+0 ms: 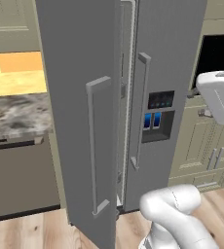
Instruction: Take the lemon wedge from the fridge and place it on the plate with fish on the dining counter.
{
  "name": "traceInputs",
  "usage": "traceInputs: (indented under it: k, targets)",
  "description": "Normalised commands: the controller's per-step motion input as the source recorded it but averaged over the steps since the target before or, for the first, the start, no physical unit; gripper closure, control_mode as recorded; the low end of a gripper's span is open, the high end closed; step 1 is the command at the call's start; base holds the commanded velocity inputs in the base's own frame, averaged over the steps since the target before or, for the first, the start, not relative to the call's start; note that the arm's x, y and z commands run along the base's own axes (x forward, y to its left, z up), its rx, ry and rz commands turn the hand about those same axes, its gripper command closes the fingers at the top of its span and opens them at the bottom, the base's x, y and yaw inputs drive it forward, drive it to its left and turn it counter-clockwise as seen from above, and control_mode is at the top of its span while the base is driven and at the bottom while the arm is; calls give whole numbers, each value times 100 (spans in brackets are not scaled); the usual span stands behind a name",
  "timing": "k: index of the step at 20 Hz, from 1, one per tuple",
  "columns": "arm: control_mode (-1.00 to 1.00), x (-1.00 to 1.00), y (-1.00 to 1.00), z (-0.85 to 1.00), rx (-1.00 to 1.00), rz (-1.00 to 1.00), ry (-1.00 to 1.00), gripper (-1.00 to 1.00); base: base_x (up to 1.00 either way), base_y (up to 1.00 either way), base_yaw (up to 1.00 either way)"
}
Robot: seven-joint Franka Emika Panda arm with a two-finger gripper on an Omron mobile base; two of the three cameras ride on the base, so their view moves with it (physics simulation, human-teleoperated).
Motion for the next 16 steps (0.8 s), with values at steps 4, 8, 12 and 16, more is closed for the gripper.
traceInputs:
  k: [4, 8, 12, 16]
  targets:
    - [-100, 86, -11, 0, 46, 7, 38, -100, 0, 0, 0]
    - [-100, 81, 20, -20, 26, 4, 27, -100, 0, 0, 0]
    - [-100, 90, 22, -29, 11, 5, 19, -100, 0, 0, 0]
    - [-100, 100, 14, -22, 14, 3, 17, -100, 0, 0, 0]
